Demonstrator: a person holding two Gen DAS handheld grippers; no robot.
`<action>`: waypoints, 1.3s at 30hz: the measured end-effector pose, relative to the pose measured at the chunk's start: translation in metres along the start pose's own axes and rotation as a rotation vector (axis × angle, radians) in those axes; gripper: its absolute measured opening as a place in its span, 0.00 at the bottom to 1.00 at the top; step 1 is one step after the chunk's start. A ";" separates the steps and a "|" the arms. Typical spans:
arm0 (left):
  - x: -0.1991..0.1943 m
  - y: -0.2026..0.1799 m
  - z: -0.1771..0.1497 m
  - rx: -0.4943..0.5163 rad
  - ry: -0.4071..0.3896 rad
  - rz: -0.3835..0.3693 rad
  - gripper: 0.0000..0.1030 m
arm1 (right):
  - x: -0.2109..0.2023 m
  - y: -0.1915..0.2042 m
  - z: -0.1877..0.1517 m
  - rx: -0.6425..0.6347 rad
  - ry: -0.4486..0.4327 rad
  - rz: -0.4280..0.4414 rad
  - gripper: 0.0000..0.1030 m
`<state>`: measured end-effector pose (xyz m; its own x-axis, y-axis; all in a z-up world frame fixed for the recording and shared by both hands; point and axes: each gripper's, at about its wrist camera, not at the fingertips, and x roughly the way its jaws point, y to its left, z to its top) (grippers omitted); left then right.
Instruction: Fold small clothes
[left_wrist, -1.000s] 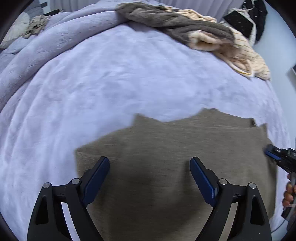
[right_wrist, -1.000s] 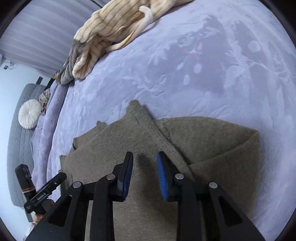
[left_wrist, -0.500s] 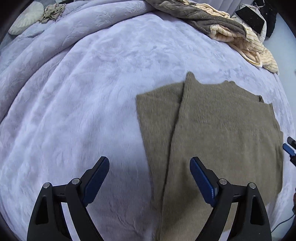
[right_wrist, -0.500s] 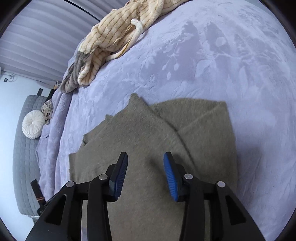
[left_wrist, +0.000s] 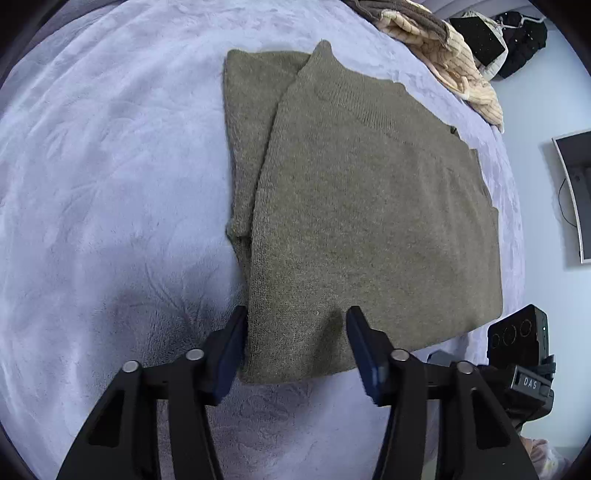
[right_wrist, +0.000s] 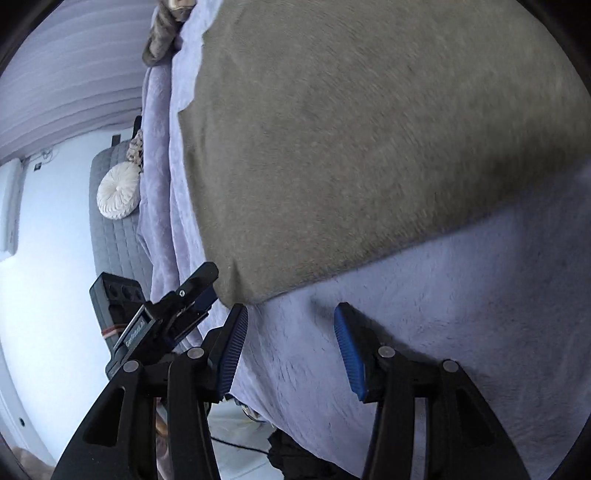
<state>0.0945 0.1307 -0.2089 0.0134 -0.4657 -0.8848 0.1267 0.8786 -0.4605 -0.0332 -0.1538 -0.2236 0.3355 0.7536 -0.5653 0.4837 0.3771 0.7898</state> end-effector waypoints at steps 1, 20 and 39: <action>0.005 0.002 0.000 0.007 0.007 0.019 0.32 | 0.001 -0.001 0.003 0.011 -0.029 0.007 0.51; -0.016 0.023 -0.034 0.039 -0.035 0.056 0.08 | -0.002 0.014 0.008 -0.149 -0.032 -0.198 0.07; -0.030 0.002 -0.036 0.054 -0.081 0.269 0.08 | -0.148 0.042 0.046 -0.355 -0.308 -0.536 0.54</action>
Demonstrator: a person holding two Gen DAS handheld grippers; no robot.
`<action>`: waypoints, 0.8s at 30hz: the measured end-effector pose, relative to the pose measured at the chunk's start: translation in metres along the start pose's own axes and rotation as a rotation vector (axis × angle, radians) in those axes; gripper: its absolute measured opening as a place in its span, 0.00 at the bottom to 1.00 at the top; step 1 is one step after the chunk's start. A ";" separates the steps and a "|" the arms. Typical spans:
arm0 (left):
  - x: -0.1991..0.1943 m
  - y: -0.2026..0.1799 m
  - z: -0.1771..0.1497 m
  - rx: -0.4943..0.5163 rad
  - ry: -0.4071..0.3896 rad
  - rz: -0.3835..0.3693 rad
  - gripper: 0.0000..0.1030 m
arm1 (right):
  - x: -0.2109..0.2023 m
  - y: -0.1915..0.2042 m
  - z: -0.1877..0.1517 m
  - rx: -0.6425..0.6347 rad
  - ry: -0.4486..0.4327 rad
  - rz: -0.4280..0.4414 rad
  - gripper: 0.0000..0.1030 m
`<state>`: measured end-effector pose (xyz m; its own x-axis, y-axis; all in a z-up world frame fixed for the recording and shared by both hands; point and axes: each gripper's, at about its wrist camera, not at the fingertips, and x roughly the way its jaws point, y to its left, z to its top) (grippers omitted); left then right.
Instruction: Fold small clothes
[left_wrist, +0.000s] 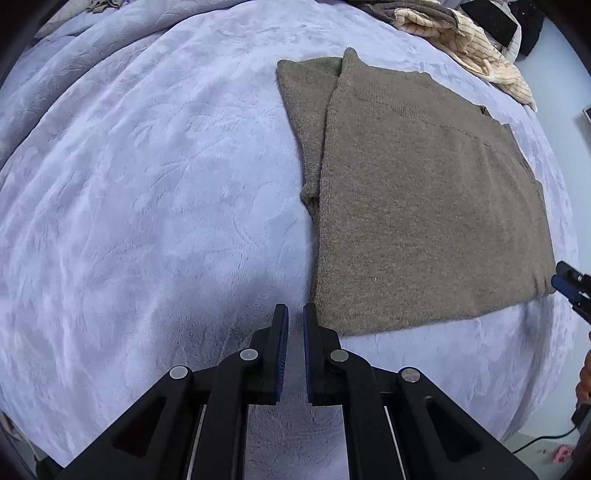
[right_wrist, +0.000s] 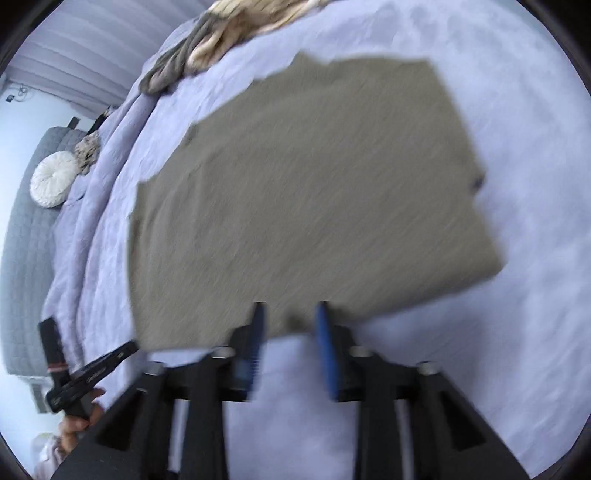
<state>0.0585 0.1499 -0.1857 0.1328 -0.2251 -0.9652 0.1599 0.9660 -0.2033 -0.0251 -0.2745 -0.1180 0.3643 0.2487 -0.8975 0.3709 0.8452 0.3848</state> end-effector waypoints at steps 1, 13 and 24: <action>0.001 -0.004 0.003 -0.002 -0.005 0.001 0.08 | -0.005 -0.008 0.012 -0.009 -0.030 -0.034 0.56; 0.000 -0.015 0.021 -0.035 -0.057 0.100 0.94 | 0.021 -0.079 0.048 0.067 0.072 -0.101 0.19; 0.012 -0.020 0.031 -0.036 -0.005 0.047 0.93 | 0.026 -0.094 0.022 0.009 0.121 -0.161 0.05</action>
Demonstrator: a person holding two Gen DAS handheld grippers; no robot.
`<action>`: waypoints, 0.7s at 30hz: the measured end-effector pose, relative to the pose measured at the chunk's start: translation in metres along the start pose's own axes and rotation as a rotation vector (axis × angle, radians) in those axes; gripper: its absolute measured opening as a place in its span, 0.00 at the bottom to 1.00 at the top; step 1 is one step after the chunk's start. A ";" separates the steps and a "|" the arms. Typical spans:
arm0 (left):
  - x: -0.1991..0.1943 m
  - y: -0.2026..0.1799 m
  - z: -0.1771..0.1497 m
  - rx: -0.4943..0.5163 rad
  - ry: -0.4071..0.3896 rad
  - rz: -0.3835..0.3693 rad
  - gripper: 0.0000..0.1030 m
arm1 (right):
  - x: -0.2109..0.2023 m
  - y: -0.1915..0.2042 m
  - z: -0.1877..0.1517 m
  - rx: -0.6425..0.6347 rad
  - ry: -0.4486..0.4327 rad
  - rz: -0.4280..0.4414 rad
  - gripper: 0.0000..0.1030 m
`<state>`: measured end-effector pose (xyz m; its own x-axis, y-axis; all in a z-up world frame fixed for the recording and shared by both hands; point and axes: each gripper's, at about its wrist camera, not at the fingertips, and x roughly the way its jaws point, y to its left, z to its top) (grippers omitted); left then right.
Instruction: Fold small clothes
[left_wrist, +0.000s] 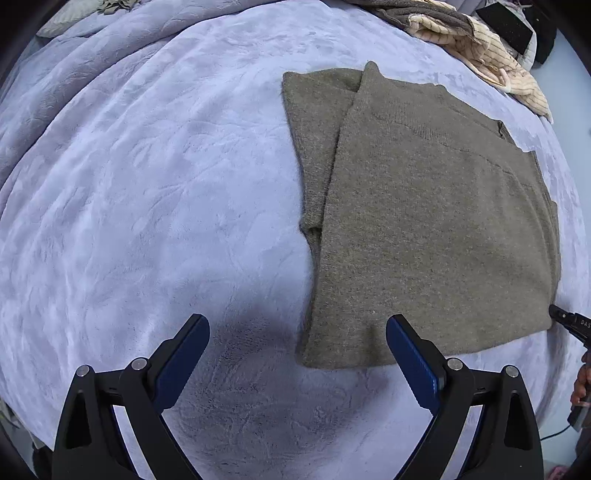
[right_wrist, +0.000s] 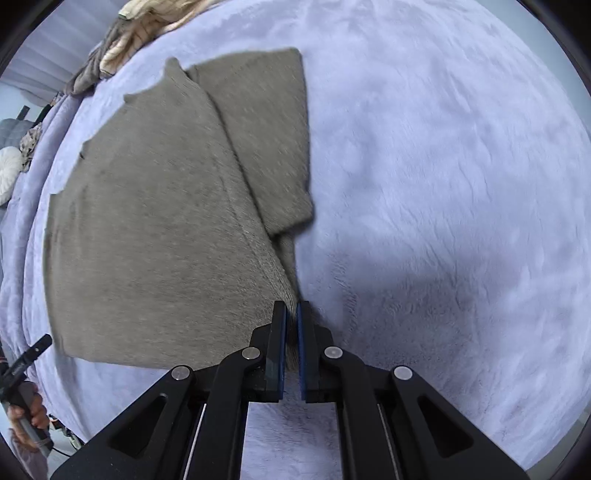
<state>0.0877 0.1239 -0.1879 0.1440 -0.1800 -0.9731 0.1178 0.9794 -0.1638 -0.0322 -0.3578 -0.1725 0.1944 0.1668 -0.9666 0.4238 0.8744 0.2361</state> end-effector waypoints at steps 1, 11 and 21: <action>0.000 -0.002 0.000 0.002 -0.003 -0.005 0.94 | -0.001 0.000 -0.001 0.018 -0.010 -0.001 0.06; 0.002 -0.017 0.000 0.025 -0.003 -0.022 0.94 | -0.038 0.014 -0.024 0.055 -0.068 -0.102 0.25; 0.009 -0.010 -0.003 0.002 0.018 -0.027 0.94 | -0.017 0.112 -0.055 -0.080 0.006 0.132 0.40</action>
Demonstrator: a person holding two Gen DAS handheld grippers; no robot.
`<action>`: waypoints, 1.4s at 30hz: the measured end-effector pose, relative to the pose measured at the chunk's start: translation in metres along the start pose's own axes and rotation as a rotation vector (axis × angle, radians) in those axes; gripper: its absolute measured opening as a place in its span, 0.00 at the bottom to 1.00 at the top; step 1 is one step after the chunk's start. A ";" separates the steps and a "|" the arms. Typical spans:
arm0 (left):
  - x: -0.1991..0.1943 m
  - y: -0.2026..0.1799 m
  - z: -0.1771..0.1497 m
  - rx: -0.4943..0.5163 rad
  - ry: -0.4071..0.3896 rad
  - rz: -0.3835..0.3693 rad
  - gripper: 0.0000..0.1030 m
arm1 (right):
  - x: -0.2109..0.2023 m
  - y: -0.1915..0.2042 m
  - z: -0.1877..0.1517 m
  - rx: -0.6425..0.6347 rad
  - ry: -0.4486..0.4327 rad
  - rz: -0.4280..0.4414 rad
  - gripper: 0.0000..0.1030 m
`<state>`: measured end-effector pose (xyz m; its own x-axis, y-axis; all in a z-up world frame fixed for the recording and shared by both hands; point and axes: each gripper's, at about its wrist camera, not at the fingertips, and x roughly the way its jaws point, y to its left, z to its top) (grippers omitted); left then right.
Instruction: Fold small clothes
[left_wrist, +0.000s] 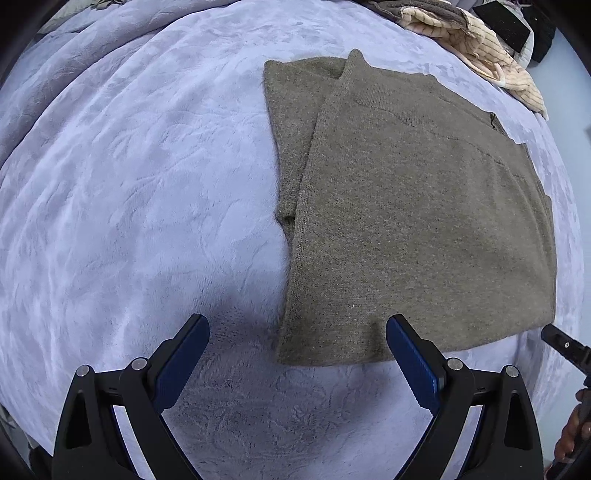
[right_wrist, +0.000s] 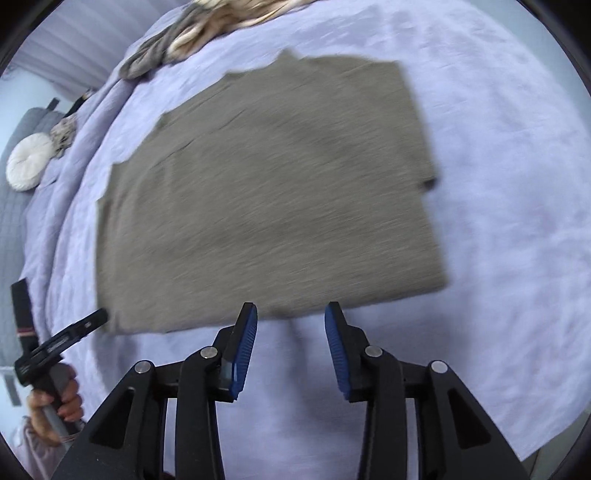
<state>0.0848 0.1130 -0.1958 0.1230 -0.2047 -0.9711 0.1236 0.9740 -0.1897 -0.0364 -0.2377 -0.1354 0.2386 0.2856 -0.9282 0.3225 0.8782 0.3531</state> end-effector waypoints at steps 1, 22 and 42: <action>0.000 0.002 0.000 -0.005 -0.002 0.001 0.94 | 0.005 0.008 -0.003 -0.012 0.014 0.014 0.40; 0.003 0.059 0.005 -0.049 0.016 -0.014 0.94 | 0.077 0.080 -0.033 0.053 0.185 0.277 0.49; 0.021 0.115 0.022 -0.105 0.012 -0.040 0.94 | 0.109 0.210 0.075 -0.263 -0.013 0.210 0.18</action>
<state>0.1229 0.2191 -0.2345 0.1086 -0.2426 -0.9640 0.0244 0.9701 -0.2414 0.1261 -0.0513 -0.1538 0.2870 0.4678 -0.8359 0.0180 0.8699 0.4930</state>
